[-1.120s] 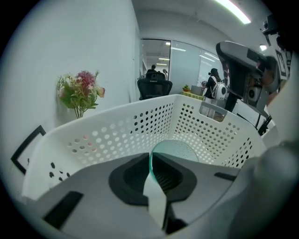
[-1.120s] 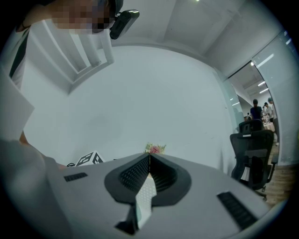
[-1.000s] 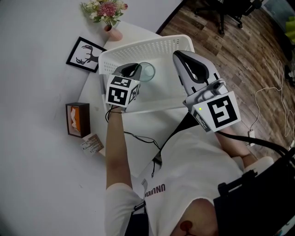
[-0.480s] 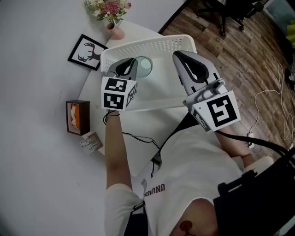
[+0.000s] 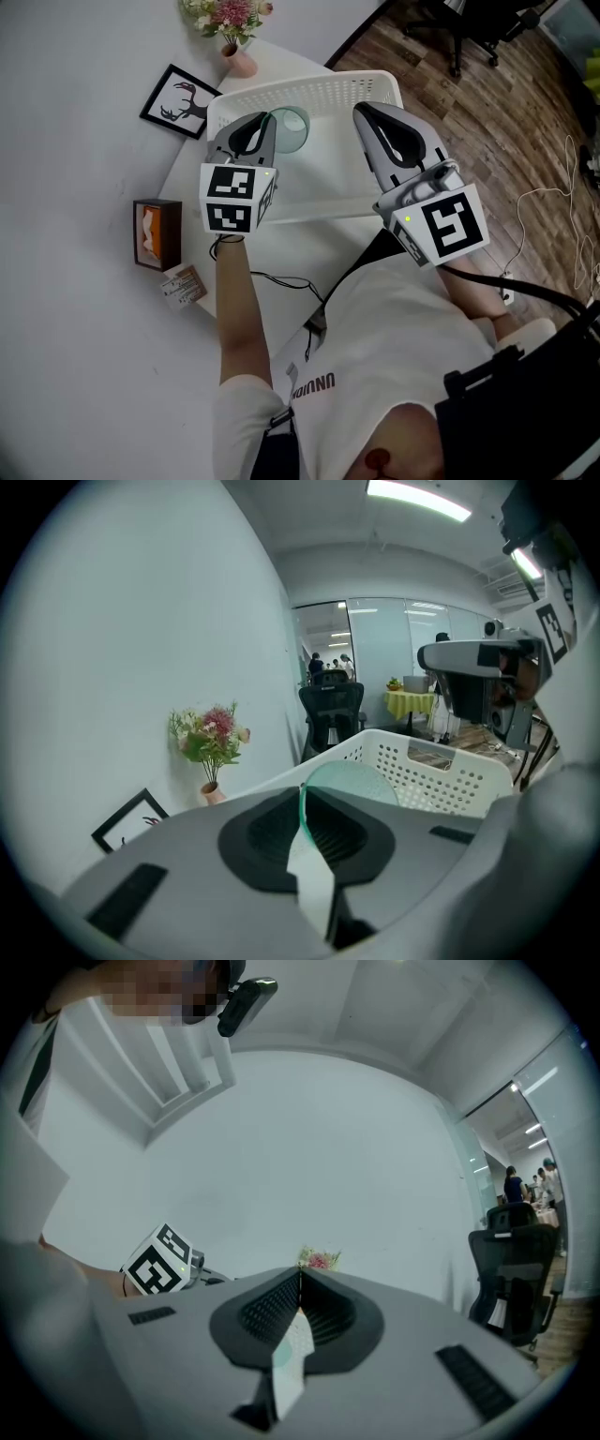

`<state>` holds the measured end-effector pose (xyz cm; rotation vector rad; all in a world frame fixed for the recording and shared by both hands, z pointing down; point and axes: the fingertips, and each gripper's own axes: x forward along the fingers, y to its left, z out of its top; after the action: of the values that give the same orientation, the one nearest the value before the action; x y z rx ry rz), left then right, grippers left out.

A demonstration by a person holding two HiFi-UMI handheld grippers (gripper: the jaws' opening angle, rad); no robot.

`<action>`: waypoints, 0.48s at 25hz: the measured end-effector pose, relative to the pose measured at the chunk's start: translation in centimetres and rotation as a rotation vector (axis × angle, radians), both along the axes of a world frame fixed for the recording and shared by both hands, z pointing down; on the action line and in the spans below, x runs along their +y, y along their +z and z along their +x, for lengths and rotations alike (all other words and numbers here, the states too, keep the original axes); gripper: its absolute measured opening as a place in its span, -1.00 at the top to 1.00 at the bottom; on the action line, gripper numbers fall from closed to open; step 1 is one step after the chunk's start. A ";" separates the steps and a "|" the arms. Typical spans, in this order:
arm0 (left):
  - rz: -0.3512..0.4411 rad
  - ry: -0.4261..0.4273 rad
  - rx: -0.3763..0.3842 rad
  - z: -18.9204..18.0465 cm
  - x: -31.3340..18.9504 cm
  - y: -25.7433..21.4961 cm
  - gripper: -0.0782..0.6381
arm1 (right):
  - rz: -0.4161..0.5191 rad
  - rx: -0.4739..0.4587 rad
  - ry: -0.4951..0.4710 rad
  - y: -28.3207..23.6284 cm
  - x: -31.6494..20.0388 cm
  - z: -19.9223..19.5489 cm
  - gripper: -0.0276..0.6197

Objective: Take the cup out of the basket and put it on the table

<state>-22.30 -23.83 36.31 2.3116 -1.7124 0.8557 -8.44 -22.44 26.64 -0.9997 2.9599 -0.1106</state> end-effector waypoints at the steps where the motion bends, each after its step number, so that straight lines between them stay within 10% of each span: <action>1: 0.006 -0.002 0.000 0.0 0.1 -0.2 0.69 | 0.000 0.000 -0.001 0.0 0.0 0.0 0.85; 12: 0.092 -0.022 0.001 0.3 1.2 -2.9 0.70 | 0.001 0.004 -0.009 0.1 0.3 -0.3 0.85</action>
<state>-21.97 -22.59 33.42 2.3452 -1.8093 0.7879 -8.71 -22.15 26.76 -0.9876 2.9678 -0.1077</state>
